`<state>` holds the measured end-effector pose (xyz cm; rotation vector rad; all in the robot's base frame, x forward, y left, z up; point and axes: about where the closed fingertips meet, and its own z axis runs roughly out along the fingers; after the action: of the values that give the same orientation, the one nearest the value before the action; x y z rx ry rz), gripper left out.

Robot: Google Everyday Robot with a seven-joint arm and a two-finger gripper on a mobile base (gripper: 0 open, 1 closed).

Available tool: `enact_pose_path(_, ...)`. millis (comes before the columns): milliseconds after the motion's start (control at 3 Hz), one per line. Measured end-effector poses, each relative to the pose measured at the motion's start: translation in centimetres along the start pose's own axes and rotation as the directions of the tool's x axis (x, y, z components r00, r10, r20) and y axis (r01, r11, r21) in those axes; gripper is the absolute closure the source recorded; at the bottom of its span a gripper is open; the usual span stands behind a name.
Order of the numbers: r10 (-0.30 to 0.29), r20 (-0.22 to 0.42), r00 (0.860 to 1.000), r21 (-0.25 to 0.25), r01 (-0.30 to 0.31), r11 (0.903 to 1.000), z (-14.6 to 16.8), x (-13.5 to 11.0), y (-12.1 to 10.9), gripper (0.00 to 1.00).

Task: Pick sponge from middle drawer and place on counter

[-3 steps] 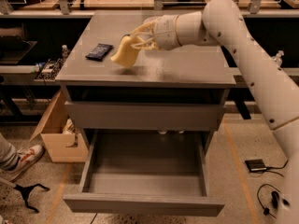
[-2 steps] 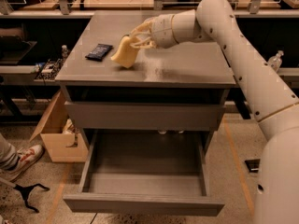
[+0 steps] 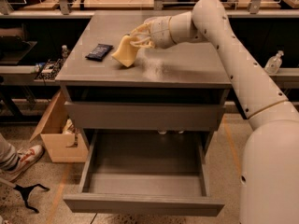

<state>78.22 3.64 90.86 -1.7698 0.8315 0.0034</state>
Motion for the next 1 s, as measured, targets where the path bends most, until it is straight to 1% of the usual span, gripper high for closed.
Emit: enact_pose_path(1000, 0.001, 0.014, 1.000, -0.010, -0.001, 0.9999, 1.06, -0.41, 0.35, 0.15)
